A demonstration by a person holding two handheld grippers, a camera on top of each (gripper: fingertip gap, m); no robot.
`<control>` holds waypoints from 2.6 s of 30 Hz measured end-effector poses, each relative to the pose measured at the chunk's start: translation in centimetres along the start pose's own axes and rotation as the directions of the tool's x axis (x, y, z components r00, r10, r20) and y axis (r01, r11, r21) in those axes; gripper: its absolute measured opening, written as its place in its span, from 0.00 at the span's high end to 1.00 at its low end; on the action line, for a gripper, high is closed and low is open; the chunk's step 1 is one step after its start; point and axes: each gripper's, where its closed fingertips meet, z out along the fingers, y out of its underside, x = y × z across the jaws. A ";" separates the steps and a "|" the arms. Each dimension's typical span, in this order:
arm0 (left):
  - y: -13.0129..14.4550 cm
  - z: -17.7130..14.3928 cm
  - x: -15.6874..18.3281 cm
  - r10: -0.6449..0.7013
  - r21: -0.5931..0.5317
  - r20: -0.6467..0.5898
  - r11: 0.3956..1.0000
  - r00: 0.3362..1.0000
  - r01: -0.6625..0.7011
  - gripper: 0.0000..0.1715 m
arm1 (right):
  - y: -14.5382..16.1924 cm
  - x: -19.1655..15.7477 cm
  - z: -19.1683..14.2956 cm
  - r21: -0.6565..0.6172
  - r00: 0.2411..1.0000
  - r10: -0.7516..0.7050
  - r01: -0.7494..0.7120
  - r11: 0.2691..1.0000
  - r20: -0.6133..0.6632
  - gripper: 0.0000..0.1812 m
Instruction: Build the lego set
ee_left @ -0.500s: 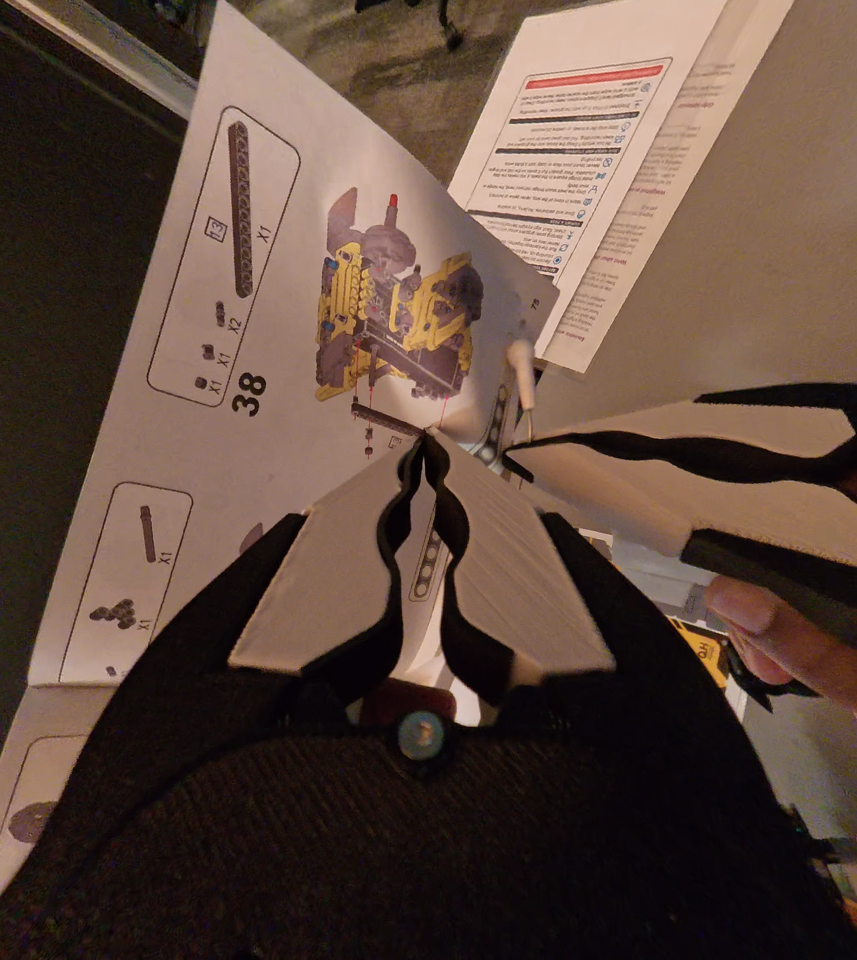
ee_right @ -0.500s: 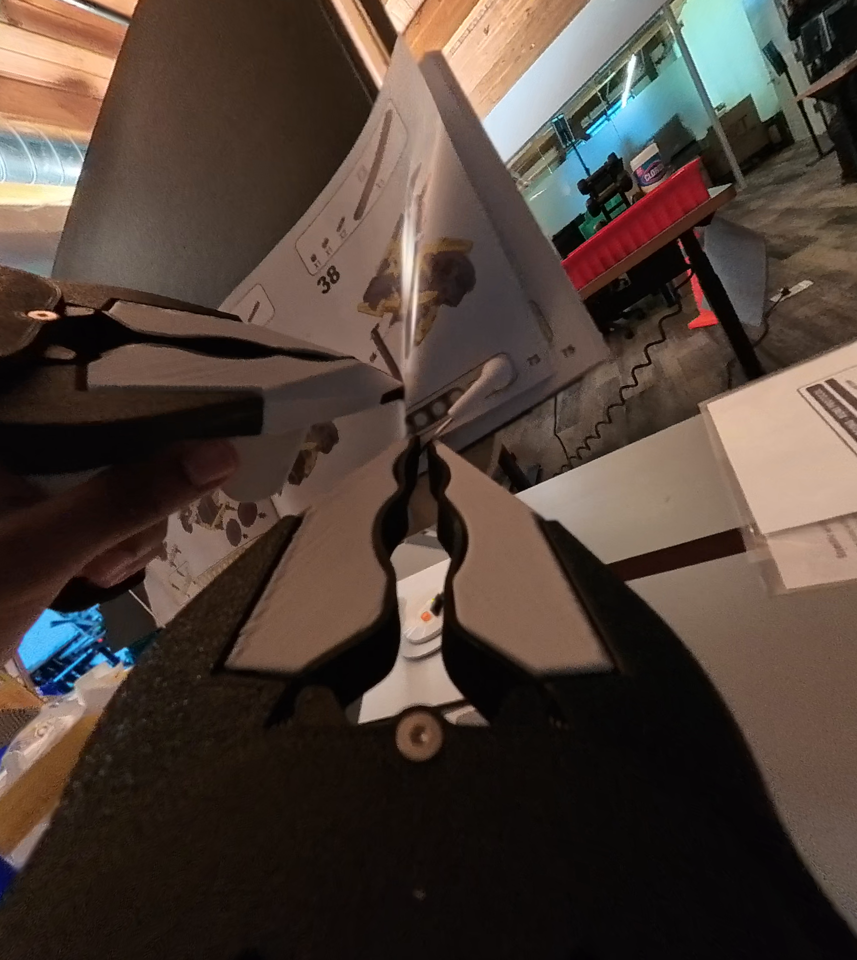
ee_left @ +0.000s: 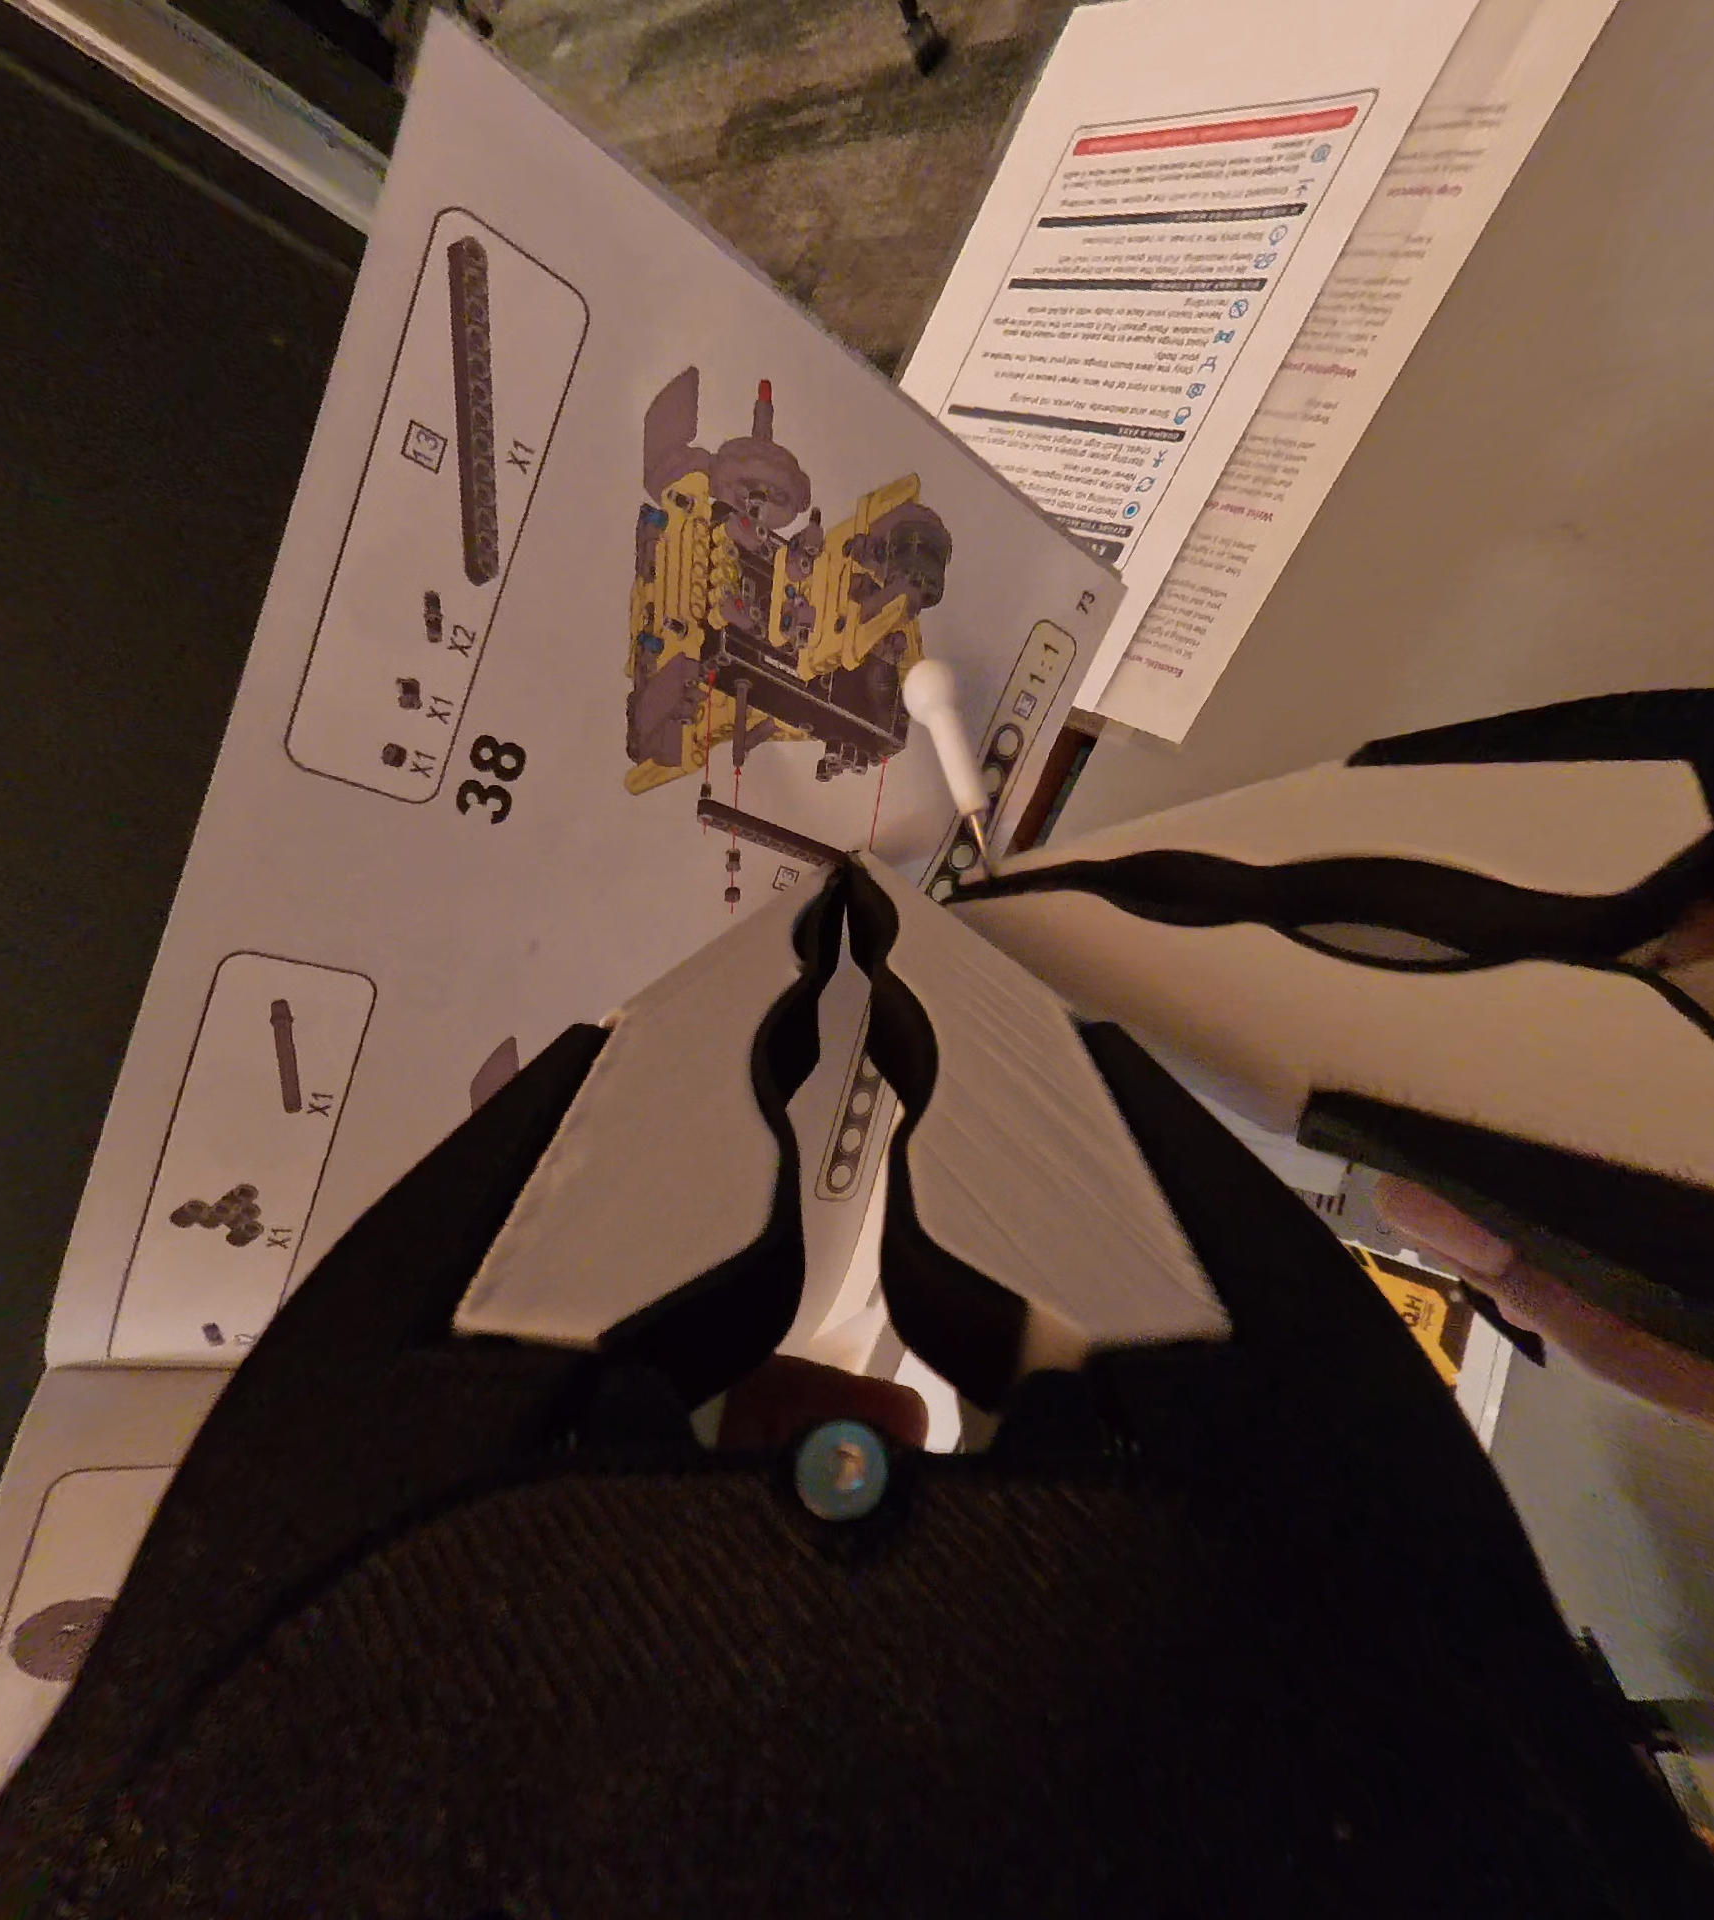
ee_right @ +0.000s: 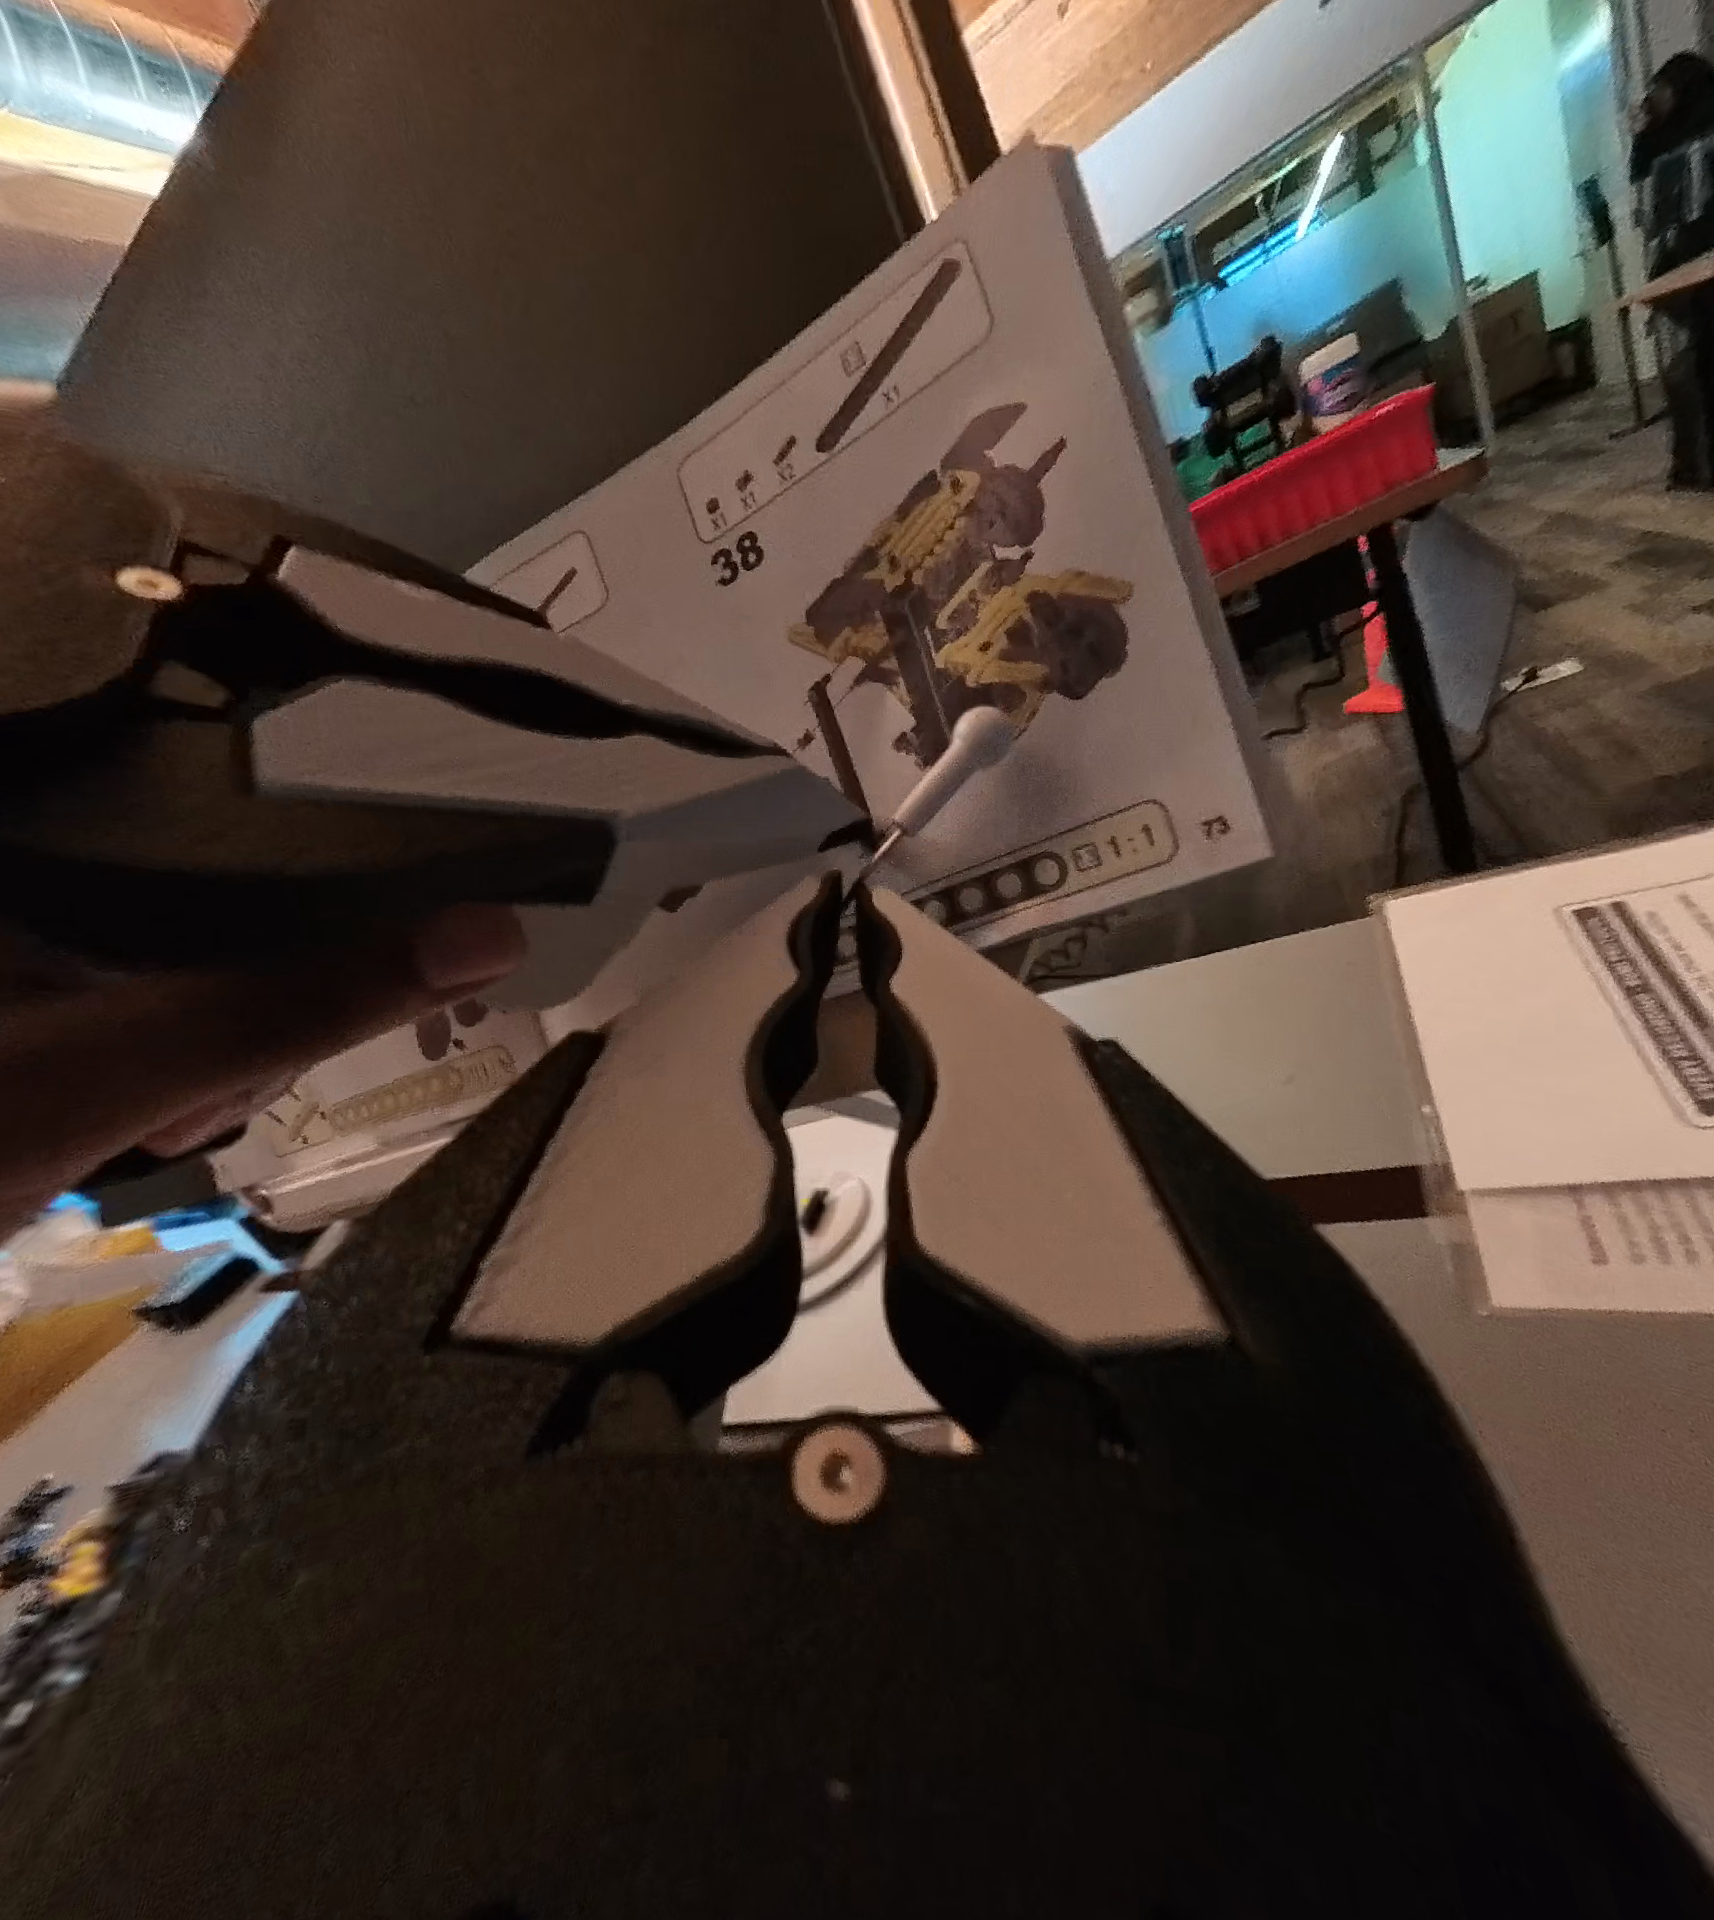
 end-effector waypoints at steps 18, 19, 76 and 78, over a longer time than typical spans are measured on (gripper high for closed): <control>-1.1 -5.2 -0.2 -0.011 0.156 0.004 0.988 1.000 0.010 0.97 | -1.0 1.8 -1.2 0.096 0.989 0.142 -0.145 0.985 0.032 0.84; -0.8 -6.4 -0.6 -0.035 0.175 0.006 0.984 0.999 0.033 0.96 | -1.4 2.5 -1.5 0.111 0.991 0.132 -0.130 0.985 -0.009 0.83; 24.5 -12.2 -13.8 -0.802 0.396 0.106 0.577 0.588 0.715 0.67 | -3.5 3.6 0.7 -0.145 0.943 -0.312 0.294 0.945 -0.118 0.53; 24.5 -12.2 -13.8 -0.805 0.393 0.100 0.572 0.585 0.720 0.67 | -3.7 4.0 0.5 -0.154 0.946 -0.298 0.278 0.948 -0.126 0.53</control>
